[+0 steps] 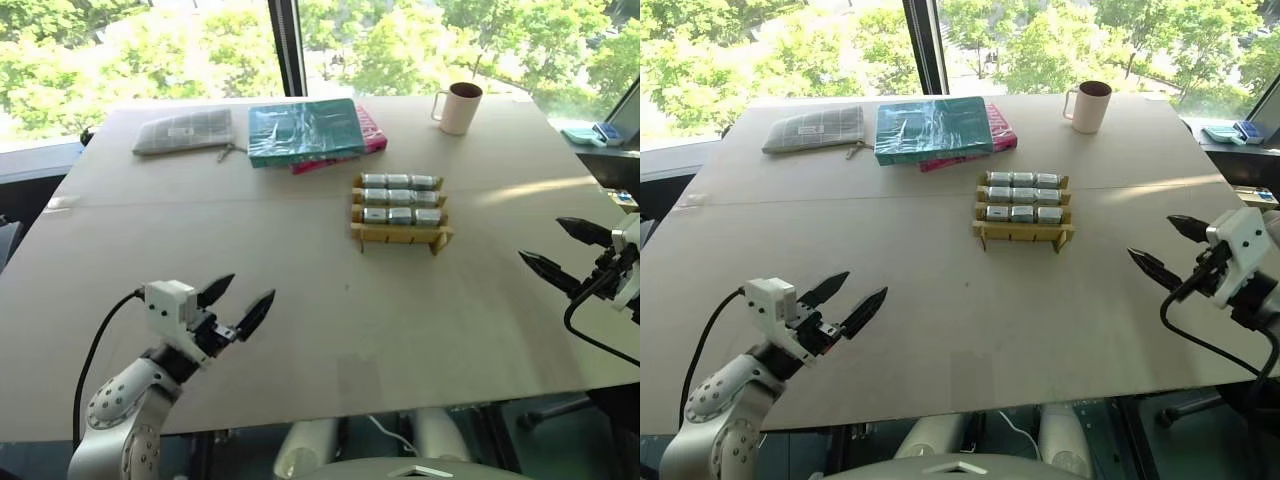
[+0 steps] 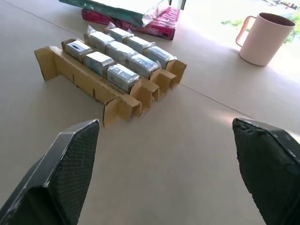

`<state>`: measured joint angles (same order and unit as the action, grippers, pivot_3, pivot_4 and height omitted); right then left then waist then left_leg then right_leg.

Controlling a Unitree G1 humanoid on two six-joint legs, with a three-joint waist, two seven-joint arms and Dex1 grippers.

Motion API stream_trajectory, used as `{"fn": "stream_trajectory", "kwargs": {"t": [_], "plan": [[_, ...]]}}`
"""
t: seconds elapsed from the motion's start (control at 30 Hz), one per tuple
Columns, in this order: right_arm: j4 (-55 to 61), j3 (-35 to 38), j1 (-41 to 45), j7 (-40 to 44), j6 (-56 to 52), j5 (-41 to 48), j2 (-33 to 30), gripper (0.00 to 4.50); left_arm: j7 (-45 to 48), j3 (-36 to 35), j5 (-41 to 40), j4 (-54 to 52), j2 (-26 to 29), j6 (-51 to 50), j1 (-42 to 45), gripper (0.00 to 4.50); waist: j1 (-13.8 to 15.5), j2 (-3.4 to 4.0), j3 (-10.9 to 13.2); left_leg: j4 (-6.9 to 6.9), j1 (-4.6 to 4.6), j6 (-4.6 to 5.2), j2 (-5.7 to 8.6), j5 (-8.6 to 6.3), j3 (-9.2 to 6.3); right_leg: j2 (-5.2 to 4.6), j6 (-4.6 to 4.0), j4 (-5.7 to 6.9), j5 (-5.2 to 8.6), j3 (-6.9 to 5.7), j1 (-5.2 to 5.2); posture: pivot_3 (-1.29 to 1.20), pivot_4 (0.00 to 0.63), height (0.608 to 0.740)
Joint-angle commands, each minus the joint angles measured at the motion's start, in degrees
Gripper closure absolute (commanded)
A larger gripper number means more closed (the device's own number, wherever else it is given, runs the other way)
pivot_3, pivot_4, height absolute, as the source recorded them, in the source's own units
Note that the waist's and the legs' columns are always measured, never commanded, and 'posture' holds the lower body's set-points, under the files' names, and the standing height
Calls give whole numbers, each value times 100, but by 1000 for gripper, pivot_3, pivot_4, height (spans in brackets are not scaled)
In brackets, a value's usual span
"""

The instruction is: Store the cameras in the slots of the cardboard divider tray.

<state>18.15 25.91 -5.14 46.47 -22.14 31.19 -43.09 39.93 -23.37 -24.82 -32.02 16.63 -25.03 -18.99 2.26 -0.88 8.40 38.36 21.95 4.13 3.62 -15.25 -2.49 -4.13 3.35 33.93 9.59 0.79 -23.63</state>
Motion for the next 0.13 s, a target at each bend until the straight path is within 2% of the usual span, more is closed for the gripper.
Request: {"fn": "stream_trajectory", "kwargs": {"t": [0.03,0.13], "plan": [[279,206,-60,-171,-35,43,12,0,-160,47,-94,-168,117,132,-20,13,0,0,0,0,0,0,0,0,2,-1,0,-1,0,-1,0,0,150,740],[297,147,-65,-268,7,13,74,0,-210,109,-177,-197,201,136,-5,13,-8,0,0,0,-1,1,0,0,4,1,1,-1,0,-1,-1,0,150,740]]}}
